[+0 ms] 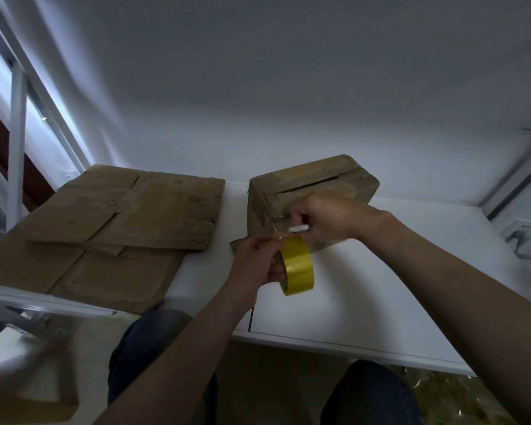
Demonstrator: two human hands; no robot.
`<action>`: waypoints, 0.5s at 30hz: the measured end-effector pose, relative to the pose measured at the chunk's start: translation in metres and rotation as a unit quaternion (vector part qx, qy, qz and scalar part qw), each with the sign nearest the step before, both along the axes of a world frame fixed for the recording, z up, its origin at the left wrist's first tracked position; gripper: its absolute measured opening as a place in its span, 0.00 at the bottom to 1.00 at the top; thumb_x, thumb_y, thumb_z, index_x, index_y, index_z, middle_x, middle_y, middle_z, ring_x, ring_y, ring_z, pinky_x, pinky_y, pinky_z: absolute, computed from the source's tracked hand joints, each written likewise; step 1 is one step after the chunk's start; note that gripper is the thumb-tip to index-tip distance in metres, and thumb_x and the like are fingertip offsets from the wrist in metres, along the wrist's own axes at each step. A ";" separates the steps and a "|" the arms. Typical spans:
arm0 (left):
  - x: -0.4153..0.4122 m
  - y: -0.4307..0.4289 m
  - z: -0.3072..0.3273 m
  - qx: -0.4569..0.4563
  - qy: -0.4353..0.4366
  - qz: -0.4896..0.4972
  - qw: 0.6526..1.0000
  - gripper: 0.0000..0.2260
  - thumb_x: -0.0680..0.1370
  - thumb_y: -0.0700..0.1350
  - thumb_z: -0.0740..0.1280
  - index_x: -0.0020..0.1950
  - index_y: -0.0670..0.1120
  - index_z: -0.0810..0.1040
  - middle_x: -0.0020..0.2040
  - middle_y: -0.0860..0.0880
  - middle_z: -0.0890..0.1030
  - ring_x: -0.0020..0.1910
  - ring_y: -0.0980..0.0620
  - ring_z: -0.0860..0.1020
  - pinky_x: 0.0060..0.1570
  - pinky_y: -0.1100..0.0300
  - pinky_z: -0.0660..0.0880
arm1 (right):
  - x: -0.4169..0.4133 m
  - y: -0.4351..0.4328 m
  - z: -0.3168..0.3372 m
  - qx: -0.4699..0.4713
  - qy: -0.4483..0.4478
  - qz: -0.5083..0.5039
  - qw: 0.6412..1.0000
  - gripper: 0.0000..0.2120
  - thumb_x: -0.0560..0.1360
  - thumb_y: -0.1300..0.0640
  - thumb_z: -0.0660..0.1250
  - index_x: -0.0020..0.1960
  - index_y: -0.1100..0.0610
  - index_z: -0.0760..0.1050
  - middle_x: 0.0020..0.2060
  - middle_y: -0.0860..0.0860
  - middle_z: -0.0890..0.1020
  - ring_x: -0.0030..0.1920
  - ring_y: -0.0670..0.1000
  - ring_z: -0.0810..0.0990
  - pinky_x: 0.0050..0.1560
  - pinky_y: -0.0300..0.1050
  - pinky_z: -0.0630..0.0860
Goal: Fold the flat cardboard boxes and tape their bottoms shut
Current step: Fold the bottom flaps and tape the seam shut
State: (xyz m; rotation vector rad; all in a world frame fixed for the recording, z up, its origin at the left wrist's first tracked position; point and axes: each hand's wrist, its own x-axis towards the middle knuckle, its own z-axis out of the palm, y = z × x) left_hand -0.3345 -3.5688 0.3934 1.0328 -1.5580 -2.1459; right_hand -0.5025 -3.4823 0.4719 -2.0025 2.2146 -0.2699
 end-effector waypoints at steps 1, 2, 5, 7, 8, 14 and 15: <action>0.001 0.000 -0.001 0.000 -0.003 -0.001 1.000 0.12 0.79 0.45 0.70 0.62 0.47 0.79 0.58 0.41 0.82 0.52 0.38 0.84 0.44 0.52 0.83 | -0.003 0.003 -0.002 0.013 -0.009 -0.015 1.000 0.13 0.69 0.58 0.75 0.36 0.47 0.71 0.33 0.43 0.76 0.33 0.43 0.72 0.33 0.36 0.66; 0.001 0.000 -0.003 -0.001 -0.008 0.001 1.000 0.12 0.79 0.45 0.70 0.62 0.47 0.78 0.58 0.41 0.82 0.53 0.38 0.83 0.46 0.50 0.83 | -0.005 0.005 -0.003 0.025 -0.019 -0.029 0.999 0.15 0.67 0.59 0.75 0.35 0.46 0.70 0.34 0.44 0.76 0.33 0.44 0.72 0.34 0.41 0.69; 0.005 -0.002 -0.010 -0.002 -0.028 0.017 0.999 0.10 0.78 0.45 0.70 0.59 0.48 0.78 0.59 0.42 0.80 0.55 0.40 0.82 0.54 0.43 0.81 | -0.007 0.009 -0.008 0.037 -0.050 -0.044 0.997 0.16 0.67 0.59 0.75 0.35 0.47 0.68 0.31 0.42 0.74 0.31 0.45 0.71 0.48 0.55 0.79; 0.010 -0.005 -0.014 0.006 -0.030 0.039 0.999 0.08 0.80 0.44 0.69 0.59 0.49 0.78 0.59 0.43 0.80 0.56 0.41 0.81 0.56 0.41 0.80 | -0.006 0.008 -0.009 0.029 -0.060 -0.047 0.997 0.15 0.67 0.57 0.74 0.36 0.48 0.67 0.31 0.41 0.75 0.31 0.45 0.72 0.53 0.58 0.79; 0.012 -0.008 -0.016 0.017 -0.025 0.053 0.998 0.09 0.80 0.43 0.67 0.60 0.48 0.77 0.60 0.42 0.80 0.56 0.41 0.81 0.57 0.40 0.80 | -0.007 0.008 -0.009 0.022 -0.069 -0.049 0.996 0.14 0.68 0.56 0.74 0.36 0.48 0.67 0.32 0.41 0.76 0.30 0.45 0.71 0.47 0.54 0.79; 0.010 -0.041 0.005 -0.012 -0.025 0.126 0.992 0.25 0.76 0.52 0.74 0.68 0.50 0.67 0.63 0.43 0.74 0.58 0.41 0.78 0.59 0.40 0.77 | -0.005 0.011 -0.014 -0.021 -0.105 -0.044 0.993 0.11 0.69 0.58 0.74 0.39 0.52 0.72 0.32 0.43 0.76 0.32 0.44 0.73 0.30 0.36 0.65; 0.005 -0.045 0.015 -0.049 -0.034 0.125 0.990 0.30 0.74 0.55 0.75 0.70 0.50 0.65 0.64 0.45 0.74 0.59 0.43 0.77 0.59 0.43 0.77 | -0.004 0.011 -0.015 -0.028 -0.111 -0.040 0.993 0.10 0.70 0.58 0.74 0.40 0.53 0.73 0.32 0.43 0.76 0.33 0.45 0.74 0.31 0.37 0.67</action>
